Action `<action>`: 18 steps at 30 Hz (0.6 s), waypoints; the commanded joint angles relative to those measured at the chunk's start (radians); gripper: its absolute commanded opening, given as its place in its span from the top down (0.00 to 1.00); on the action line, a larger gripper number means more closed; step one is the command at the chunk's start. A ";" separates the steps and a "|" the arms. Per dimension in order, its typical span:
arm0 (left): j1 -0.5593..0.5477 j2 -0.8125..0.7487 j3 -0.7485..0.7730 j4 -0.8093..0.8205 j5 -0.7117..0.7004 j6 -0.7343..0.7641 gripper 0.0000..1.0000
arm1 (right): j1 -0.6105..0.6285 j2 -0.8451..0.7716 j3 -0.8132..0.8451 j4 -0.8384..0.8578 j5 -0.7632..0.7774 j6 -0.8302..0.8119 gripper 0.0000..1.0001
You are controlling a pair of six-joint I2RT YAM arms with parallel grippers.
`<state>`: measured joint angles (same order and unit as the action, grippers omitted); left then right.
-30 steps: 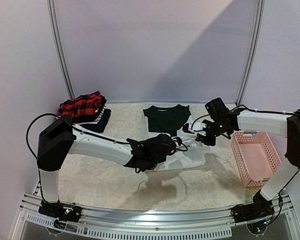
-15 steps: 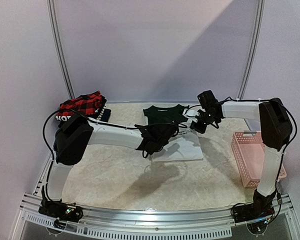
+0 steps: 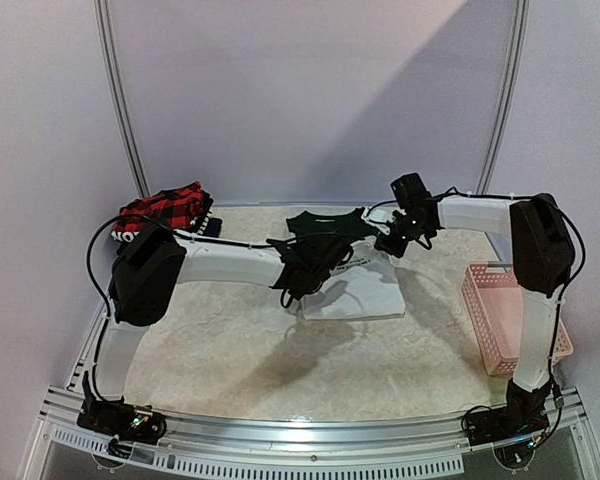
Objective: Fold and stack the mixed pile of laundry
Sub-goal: Fold the rectangle-folded T-shirt at the center of the board.
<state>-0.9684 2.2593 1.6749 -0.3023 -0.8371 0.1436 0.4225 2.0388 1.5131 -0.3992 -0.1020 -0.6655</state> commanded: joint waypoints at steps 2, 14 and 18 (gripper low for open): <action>0.023 -0.022 0.029 -0.070 -0.111 -0.087 0.52 | -0.026 0.038 0.039 -0.069 0.044 0.032 0.67; -0.078 -0.412 -0.397 0.018 0.703 0.254 0.47 | -0.025 -0.445 -0.381 -0.345 -0.365 -0.371 0.57; -0.078 -0.367 -0.375 -0.019 0.785 0.304 0.45 | -0.019 -0.435 -0.412 -0.345 -0.359 -0.432 0.55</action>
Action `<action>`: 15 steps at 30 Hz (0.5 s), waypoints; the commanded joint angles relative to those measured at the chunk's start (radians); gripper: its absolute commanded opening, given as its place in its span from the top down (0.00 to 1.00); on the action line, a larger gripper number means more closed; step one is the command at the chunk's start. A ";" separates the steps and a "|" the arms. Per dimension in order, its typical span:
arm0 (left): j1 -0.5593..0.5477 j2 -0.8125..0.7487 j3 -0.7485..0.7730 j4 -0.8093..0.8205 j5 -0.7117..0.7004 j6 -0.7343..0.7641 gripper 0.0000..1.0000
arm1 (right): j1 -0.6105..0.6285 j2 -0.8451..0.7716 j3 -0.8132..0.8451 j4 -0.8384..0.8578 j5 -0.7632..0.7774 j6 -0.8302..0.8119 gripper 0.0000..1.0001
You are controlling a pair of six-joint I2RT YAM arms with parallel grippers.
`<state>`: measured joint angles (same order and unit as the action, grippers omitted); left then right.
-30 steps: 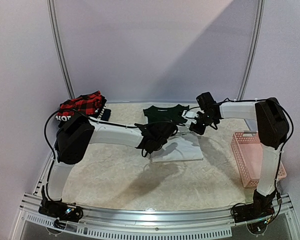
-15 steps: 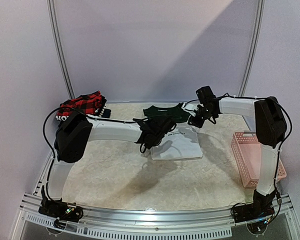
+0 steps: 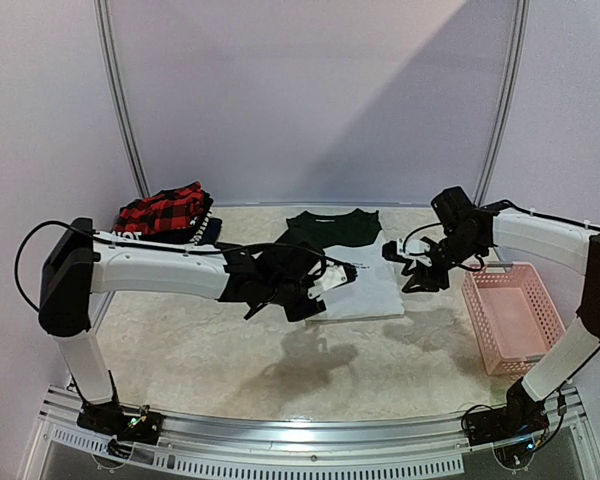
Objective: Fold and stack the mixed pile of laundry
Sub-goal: Fold the rectangle-folded T-shirt at the center of the board.
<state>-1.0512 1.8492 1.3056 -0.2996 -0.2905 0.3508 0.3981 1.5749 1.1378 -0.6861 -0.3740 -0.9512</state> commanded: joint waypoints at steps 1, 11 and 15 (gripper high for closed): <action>0.006 0.055 -0.001 -0.021 0.247 0.110 0.45 | 0.005 0.037 -0.034 -0.053 -0.089 -0.148 0.54; 0.049 0.222 0.130 -0.050 0.243 0.154 0.44 | 0.021 0.199 0.048 -0.032 -0.056 -0.142 0.51; 0.057 0.257 0.142 -0.065 0.220 0.173 0.46 | 0.029 0.254 0.055 -0.017 -0.022 -0.149 0.51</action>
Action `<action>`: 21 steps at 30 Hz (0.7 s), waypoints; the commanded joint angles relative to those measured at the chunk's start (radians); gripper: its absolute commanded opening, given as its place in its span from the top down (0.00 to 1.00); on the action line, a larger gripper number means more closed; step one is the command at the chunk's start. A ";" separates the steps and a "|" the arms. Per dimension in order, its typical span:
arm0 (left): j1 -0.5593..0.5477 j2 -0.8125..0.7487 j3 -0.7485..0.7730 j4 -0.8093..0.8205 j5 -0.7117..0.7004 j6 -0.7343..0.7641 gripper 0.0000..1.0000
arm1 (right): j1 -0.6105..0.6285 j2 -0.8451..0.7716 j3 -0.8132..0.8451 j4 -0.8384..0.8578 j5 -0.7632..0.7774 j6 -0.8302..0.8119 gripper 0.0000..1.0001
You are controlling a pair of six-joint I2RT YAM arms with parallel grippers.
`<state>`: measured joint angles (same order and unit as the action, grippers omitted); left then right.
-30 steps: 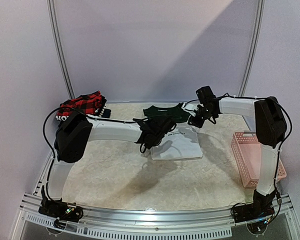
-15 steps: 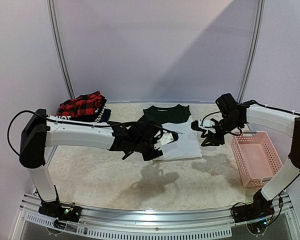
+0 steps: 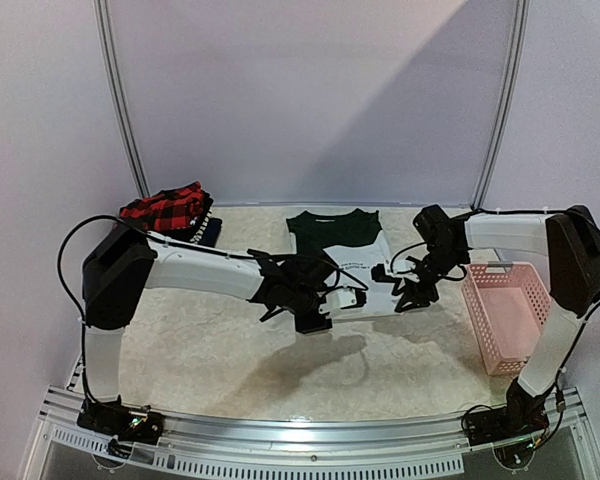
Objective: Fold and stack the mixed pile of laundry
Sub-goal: Fold the 2/3-rectangle-folded T-shirt at the center of the board.
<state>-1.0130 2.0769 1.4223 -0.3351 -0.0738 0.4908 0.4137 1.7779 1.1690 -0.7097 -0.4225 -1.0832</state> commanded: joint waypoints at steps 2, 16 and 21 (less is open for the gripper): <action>0.021 0.030 0.013 -0.023 -0.024 0.036 0.47 | 0.020 0.072 0.020 0.022 0.042 -0.020 0.51; 0.027 0.046 -0.029 -0.022 -0.107 0.066 0.80 | 0.043 0.131 -0.045 0.160 0.170 0.033 0.88; 0.023 0.000 -0.042 -0.055 -0.109 0.033 0.99 | 0.054 0.048 -0.053 0.125 0.129 0.076 0.97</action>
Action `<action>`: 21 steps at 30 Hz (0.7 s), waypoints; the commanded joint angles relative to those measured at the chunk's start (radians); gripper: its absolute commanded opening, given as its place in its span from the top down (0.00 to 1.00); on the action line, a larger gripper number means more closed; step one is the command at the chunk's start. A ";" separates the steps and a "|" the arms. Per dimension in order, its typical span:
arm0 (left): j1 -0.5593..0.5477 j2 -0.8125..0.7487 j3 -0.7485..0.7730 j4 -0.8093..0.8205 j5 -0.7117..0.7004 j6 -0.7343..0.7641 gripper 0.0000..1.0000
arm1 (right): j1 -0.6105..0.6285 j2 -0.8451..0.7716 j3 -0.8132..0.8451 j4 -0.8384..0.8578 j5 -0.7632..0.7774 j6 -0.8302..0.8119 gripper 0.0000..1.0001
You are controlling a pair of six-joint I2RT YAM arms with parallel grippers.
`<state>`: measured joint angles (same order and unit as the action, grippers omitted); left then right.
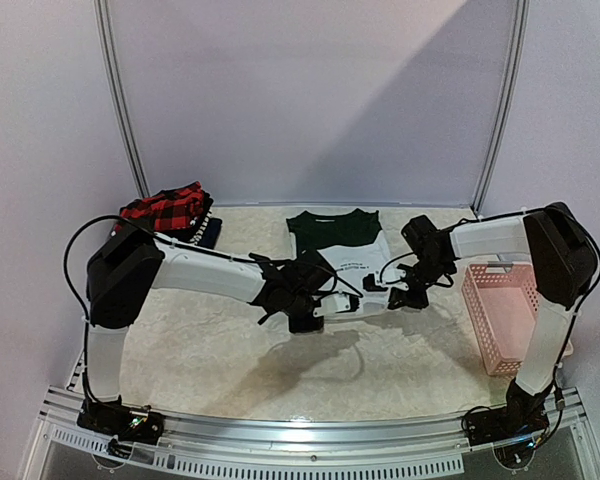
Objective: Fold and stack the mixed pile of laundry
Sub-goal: Fold the 2/3-rectangle-folded T-shirt at the center of the board.
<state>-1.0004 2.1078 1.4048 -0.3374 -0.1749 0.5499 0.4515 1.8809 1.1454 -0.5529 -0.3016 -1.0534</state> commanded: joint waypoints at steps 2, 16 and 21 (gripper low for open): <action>0.006 -0.073 -0.017 -0.101 -0.010 -0.070 1.00 | 0.026 -0.127 -0.034 -0.081 -0.021 0.057 0.97; -0.106 -0.352 0.101 -0.464 -0.029 -0.286 1.00 | 0.044 -0.491 0.051 -0.490 -0.197 0.161 0.98; -0.086 -0.375 0.113 -0.406 -0.112 -0.286 1.00 | 0.038 -0.499 0.112 -0.474 -0.146 0.245 1.00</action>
<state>-1.1091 1.7557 1.4982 -0.7200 -0.2016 0.2943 0.4919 1.3956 1.2011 -0.9791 -0.4595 -0.8944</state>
